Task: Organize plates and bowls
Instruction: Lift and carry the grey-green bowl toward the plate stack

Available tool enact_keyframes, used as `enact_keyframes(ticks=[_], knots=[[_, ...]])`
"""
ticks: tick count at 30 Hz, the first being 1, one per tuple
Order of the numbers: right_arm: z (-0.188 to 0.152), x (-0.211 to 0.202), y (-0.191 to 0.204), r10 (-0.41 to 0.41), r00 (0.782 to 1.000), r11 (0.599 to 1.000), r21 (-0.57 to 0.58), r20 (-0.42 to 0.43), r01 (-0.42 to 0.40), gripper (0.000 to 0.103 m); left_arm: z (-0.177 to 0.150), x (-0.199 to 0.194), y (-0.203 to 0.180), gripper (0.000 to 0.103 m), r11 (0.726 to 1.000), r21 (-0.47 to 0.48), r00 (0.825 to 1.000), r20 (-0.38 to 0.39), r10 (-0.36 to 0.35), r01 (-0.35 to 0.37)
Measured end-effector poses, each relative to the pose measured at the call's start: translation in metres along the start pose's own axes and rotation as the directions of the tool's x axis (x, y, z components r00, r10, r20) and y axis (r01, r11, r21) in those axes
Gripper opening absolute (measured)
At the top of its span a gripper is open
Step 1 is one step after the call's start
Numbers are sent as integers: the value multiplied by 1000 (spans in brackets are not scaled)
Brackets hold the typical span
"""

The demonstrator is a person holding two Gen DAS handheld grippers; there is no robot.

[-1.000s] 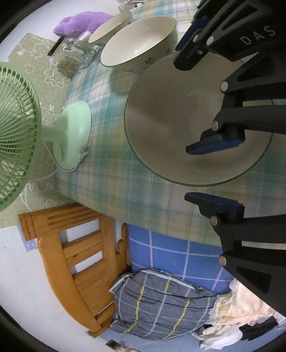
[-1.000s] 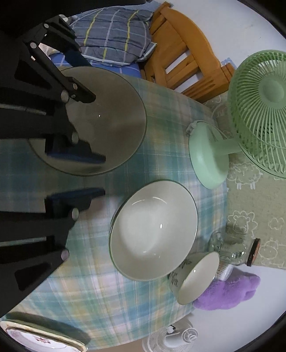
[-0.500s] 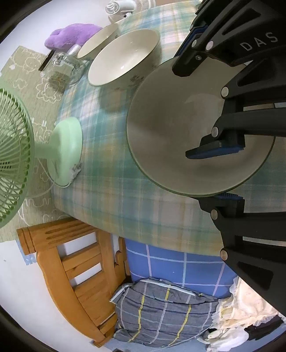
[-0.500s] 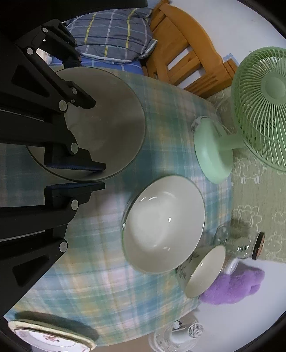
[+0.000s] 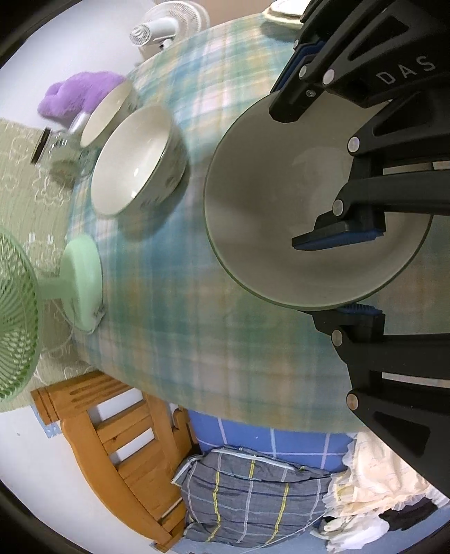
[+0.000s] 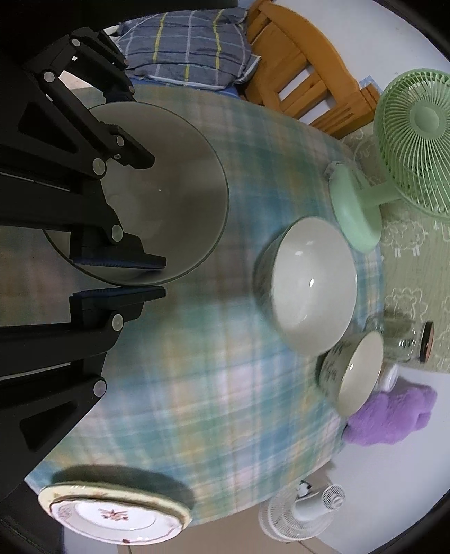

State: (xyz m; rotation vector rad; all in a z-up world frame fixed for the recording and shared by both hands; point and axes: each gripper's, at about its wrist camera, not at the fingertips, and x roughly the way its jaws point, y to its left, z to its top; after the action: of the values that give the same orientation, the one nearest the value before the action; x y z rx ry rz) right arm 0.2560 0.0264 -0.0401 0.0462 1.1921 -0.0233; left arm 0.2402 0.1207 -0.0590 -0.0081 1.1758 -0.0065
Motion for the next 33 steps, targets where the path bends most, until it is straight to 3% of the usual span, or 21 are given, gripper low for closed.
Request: enact_keyframes(ticks=[17, 26, 33], knots=[[-57, -31, -98, -25, 1000, 998, 50, -16, 26, 13, -51, -22, -96, 26, 999, 26, 1000, -7, -27, 27], [-68, -37, -147, -30, 1000, 999, 42, -6, 30, 13, -64, -25, -138, 26, 1000, 7, 1000, 12, -27, 27], [-70, -33, -163, -31, 1000, 999, 7, 5, 31, 13, -72, -20, -154, 26, 1000, -8, 1000, 22, -19, 19]])
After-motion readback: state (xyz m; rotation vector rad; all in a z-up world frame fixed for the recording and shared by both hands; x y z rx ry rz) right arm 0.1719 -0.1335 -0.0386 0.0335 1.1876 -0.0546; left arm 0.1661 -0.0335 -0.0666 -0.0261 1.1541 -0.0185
